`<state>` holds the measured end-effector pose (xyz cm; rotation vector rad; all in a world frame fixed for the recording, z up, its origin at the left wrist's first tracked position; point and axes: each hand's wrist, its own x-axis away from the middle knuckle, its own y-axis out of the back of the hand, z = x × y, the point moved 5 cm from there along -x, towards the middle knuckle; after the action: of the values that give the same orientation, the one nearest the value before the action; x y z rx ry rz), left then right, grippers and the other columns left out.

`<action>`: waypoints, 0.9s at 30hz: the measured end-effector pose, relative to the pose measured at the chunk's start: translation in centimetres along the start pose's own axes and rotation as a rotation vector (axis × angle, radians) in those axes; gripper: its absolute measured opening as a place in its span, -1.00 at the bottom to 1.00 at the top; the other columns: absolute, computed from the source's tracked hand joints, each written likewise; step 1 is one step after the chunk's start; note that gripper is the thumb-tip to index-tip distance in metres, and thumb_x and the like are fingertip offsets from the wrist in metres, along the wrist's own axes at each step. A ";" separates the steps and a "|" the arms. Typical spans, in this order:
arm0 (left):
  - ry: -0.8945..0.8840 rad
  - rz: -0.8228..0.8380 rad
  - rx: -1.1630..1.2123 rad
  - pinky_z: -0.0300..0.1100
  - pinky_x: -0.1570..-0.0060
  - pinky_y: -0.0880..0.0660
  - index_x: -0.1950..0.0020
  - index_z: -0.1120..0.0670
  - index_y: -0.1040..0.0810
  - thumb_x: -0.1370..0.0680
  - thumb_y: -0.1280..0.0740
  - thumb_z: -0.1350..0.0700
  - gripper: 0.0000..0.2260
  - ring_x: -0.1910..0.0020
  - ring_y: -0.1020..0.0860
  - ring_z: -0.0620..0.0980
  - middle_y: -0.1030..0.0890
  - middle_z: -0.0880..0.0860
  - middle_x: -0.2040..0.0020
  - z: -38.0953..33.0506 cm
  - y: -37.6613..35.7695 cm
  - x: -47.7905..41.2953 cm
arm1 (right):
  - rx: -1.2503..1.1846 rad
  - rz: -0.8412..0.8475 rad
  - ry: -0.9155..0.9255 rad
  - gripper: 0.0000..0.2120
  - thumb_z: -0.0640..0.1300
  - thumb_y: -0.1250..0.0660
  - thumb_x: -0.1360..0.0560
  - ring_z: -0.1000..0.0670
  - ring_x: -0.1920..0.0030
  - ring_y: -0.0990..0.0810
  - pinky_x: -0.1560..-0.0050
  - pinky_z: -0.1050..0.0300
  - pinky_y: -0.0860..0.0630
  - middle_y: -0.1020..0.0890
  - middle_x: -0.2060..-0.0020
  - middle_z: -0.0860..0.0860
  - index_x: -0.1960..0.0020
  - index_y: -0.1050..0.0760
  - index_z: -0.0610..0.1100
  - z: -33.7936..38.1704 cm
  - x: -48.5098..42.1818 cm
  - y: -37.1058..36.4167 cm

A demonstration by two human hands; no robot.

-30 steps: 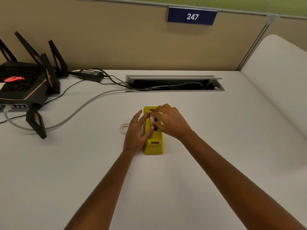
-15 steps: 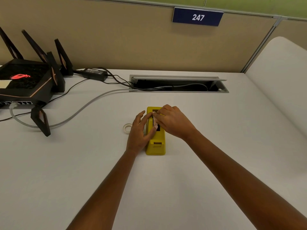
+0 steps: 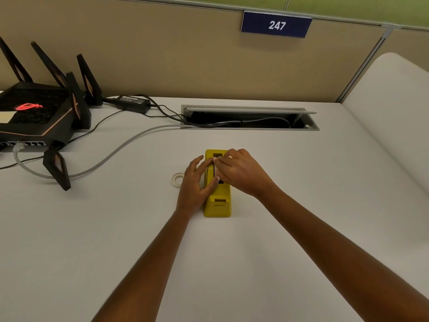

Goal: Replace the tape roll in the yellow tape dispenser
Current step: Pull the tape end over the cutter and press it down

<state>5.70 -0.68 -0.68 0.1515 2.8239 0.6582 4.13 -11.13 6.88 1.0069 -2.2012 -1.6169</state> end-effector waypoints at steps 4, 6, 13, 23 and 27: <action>0.002 0.000 0.004 0.07 -0.35 -0.32 -0.36 0.02 -0.29 -0.31 -0.12 -0.40 -0.26 -0.39 -0.28 0.08 -0.31 0.13 -0.42 0.0 0.0 -0.1 | 0.030 -0.065 0.038 -0.61 -0.01 -0.53 -0.24 -0.07 0.13 -0.67 0.23 0.11 -0.61 -0.72 0.15 -0.05 0.02 -0.58 -0.18 -0.1 0.0 0.1; 0.006 0.003 0.005 0.07 -0.34 -0.32 -0.36 0.03 -0.30 -0.38 -0.16 -0.30 -0.35 -0.39 -0.29 0.08 -0.31 0.13 -0.42 0.1 -0.1 -0.1 | 0.025 -0.107 0.052 -0.61 -0.02 -0.54 -0.23 -0.07 0.14 -0.68 0.24 0.13 -0.60 -0.73 0.16 -0.05 0.03 -0.59 -0.19 -0.1 0.0 0.2; -0.002 -0.006 0.008 0.06 -0.34 -0.32 -0.36 0.03 -0.30 -0.42 -0.22 -0.10 -0.48 -0.38 -0.30 0.09 -0.32 0.13 -0.41 0.3 -0.1 -0.2 | 0.098 -0.199 0.089 -0.61 -0.01 -0.53 -0.25 -0.03 0.13 -0.67 0.24 0.18 -0.61 -0.73 0.17 -0.02 0.02 -0.59 -0.19 0.2 0.2 0.0; -0.007 0.001 0.009 0.10 -0.35 -0.32 -0.36 0.05 -0.31 -0.43 -0.22 -0.09 -0.48 -0.38 -0.29 0.09 -0.33 0.14 -0.40 0.3 -0.1 -0.2 | 0.072 -0.272 0.101 -0.60 -0.06 -0.55 -0.23 -0.04 0.14 -0.68 0.25 0.18 -0.63 -0.73 0.17 -0.05 0.02 -0.59 -0.23 0.3 0.5 -0.3; -0.015 -0.001 0.018 0.10 -0.35 -0.32 -0.36 0.03 -0.30 -0.42 -0.19 -0.17 -0.45 -0.38 -0.30 0.09 -0.33 0.13 -0.40 0.2 0.0 -0.1 | 0.000 -0.264 0.109 -0.64 -0.11 -0.52 -0.28 -0.11 0.12 -0.67 0.25 0.10 -0.65 -0.72 0.15 -0.10 0.00 -0.57 -0.27 -0.1 0.5 -0.2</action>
<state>5.89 -0.66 -0.82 0.1580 2.8162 0.6285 3.89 -11.55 6.58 1.4004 -2.0675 -1.6206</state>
